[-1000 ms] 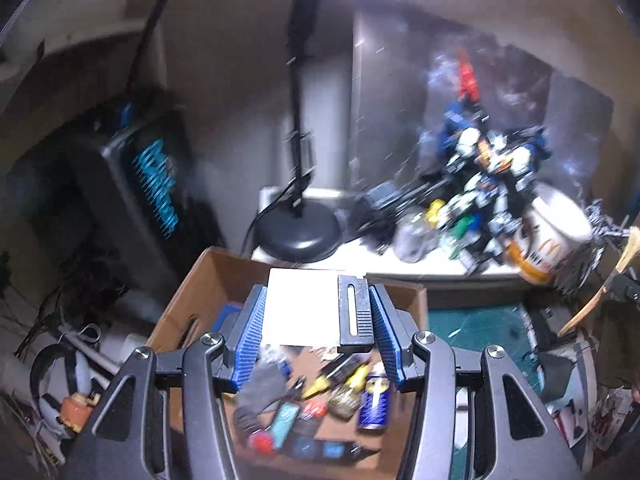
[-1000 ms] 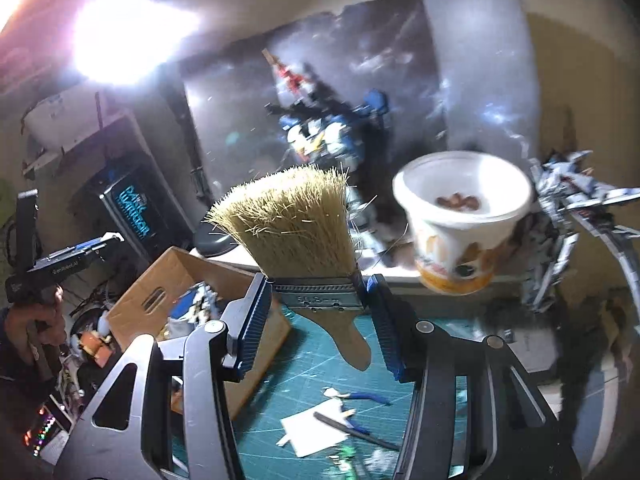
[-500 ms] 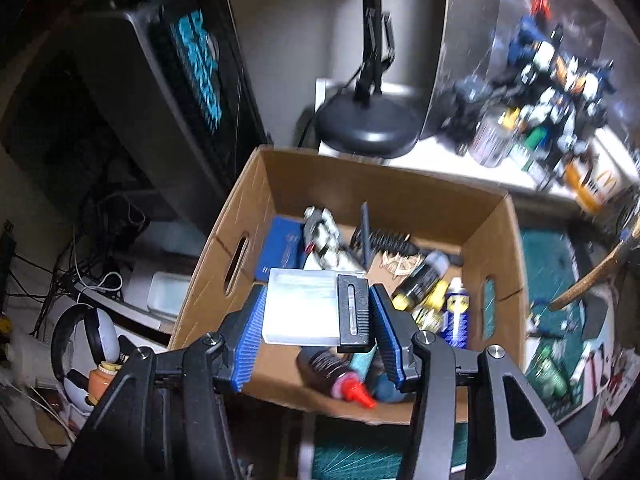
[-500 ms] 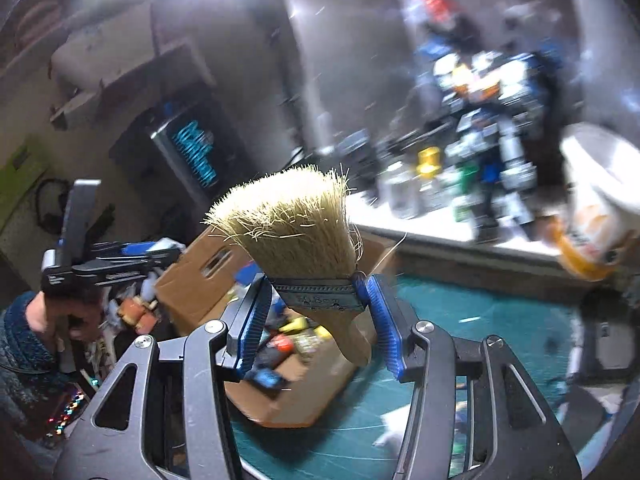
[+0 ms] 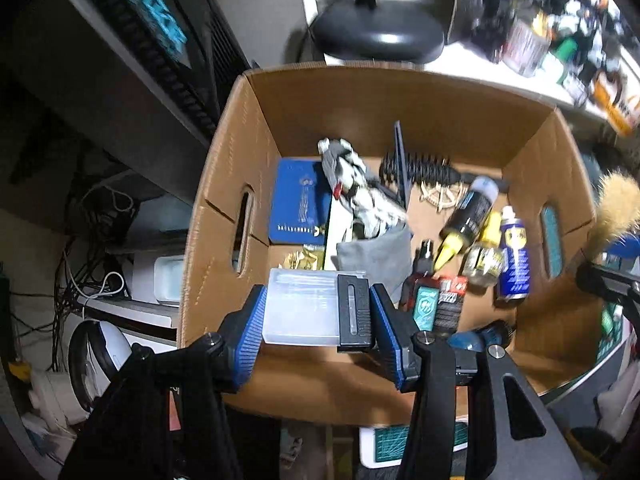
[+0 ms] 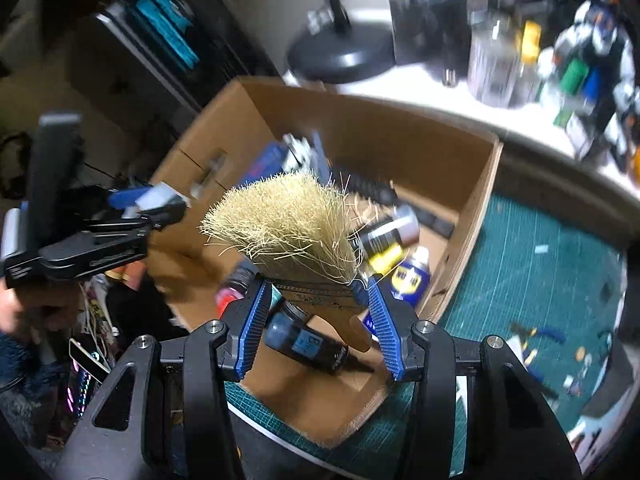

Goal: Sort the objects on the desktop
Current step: 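Lower the plastic box into the box with the left tool while the right tool releases the paintbrush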

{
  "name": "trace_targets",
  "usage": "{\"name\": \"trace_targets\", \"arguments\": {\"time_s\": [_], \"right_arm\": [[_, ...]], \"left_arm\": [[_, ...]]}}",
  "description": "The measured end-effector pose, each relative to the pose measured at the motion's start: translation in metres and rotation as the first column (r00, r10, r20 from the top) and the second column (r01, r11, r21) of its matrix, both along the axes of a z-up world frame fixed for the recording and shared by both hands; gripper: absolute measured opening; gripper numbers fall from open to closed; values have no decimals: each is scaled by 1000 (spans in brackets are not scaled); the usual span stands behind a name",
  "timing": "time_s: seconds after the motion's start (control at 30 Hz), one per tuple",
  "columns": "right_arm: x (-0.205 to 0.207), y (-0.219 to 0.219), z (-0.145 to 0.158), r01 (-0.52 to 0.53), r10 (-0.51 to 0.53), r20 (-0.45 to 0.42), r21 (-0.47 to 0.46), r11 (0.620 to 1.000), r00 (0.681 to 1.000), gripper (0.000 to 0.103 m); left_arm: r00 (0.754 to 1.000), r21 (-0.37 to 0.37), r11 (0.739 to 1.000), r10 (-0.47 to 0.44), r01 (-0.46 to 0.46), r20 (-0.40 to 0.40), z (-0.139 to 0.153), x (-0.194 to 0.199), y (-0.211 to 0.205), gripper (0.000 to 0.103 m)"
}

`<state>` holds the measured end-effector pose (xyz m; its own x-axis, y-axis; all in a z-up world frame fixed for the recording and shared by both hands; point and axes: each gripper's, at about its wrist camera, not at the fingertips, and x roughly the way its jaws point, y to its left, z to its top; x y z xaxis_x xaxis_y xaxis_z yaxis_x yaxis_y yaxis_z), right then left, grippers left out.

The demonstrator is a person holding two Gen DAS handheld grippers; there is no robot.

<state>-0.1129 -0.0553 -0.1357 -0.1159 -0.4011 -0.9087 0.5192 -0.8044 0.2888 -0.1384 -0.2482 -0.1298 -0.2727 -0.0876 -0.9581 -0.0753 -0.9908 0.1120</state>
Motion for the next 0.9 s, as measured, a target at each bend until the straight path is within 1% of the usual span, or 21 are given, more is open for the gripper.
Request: {"name": "trace_targets", "arguments": {"time_s": [0.03, 0.13, 0.33, 0.4, 0.5, 0.6, 0.7, 0.9], "right_arm": [[-2, -3, -5, 4, -4, 17, 17, 1000, 1000, 47], [-5, -14, -19, 9, -13, 54, 71, 997, 998, 47], [-16, -30, -43, 20, -38, 126, 143, 990, 991, 47], [-17, -30, -43, 20, -44, 147, 157, 987, 988, 47], [-12, -26, -31, 29, -52, 161, 142, 989, 986, 47], [-9, -27, -28, 11, -37, 172, 152, 988, 984, 47], [-15, -31, -37, 7, -41, 184, 184, 983, 982, 47], [-24, -42, -57, -19, -34, 225, 230, 973, 974, 47]], "left_arm": [[1000, -4, 1000, -15, 15, 23, -6, -2, 0, 51], [997, -5, 999, -44, 45, 59, -15, -6, 0, 51], [988, -15, 996, -84, 86, 127, -27, -14, 2, 51], [984, -16, 995, -94, 98, 151, -26, -12, 1, 51], [982, -6, 993, -116, 118, 151, -21, -1, 0, 51], [969, -15, 988, -148, 154, 197, -33, 6, 1, 51], [961, -9, 986, -158, 165, 228, -45, 4, 0, 51], [950, -21, 984, -168, 180, 262, -55, -9, -1, 51]]}}
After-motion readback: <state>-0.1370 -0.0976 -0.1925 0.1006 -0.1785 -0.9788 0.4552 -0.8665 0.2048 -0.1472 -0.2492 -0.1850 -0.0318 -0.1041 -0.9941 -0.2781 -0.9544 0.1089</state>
